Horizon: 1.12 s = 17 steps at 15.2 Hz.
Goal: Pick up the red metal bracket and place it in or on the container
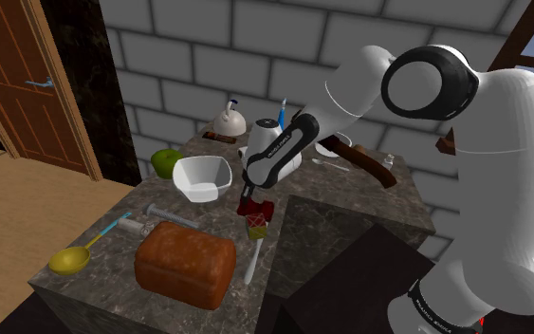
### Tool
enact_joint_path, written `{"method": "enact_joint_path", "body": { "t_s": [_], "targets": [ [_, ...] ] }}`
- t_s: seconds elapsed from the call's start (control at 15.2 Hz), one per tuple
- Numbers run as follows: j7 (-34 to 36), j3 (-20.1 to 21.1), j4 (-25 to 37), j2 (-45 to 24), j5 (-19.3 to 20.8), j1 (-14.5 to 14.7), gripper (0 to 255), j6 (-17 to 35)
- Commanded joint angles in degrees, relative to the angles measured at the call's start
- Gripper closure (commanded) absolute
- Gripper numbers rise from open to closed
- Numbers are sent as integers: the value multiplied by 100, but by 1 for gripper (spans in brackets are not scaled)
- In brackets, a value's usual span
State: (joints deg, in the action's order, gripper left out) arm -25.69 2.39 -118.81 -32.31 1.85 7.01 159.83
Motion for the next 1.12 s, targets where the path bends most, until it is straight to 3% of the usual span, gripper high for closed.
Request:
{"method": "enact_joint_path", "body": {
  "t_s": [0.0, 0.26, 1.06],
  "targets": [
    [-2, 3, -10, -20, 1, 2, 255, -8],
    [0, 2, -12, -21, 1, 4, 255, -5],
    [-33, 54, -136, 779, -53, -37, 255, -680]
  ]
}}
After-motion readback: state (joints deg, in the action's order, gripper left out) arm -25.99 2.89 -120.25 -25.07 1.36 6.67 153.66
